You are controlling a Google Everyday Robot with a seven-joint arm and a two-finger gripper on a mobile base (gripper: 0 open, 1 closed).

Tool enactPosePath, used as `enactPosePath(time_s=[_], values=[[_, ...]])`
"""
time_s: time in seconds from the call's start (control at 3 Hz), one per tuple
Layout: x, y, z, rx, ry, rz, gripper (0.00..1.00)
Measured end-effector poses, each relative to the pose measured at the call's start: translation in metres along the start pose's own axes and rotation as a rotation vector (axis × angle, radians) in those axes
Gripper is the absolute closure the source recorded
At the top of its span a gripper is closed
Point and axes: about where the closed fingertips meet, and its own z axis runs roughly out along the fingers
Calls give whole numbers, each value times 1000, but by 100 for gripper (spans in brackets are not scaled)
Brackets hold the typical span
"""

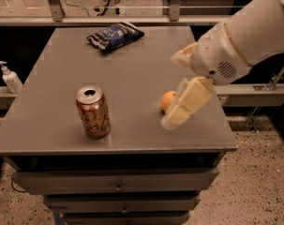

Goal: Move orange can near blue chip bag

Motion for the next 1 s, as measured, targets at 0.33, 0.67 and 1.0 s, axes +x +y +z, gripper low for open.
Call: enactPosePath(time_s=[0.33,0.67,1.0], values=[[-46,18,52,-80,-203,-38,0],[-82,30,93,-130,-350,-79,0],[-104,33,124,-152,-443,-105,0]])
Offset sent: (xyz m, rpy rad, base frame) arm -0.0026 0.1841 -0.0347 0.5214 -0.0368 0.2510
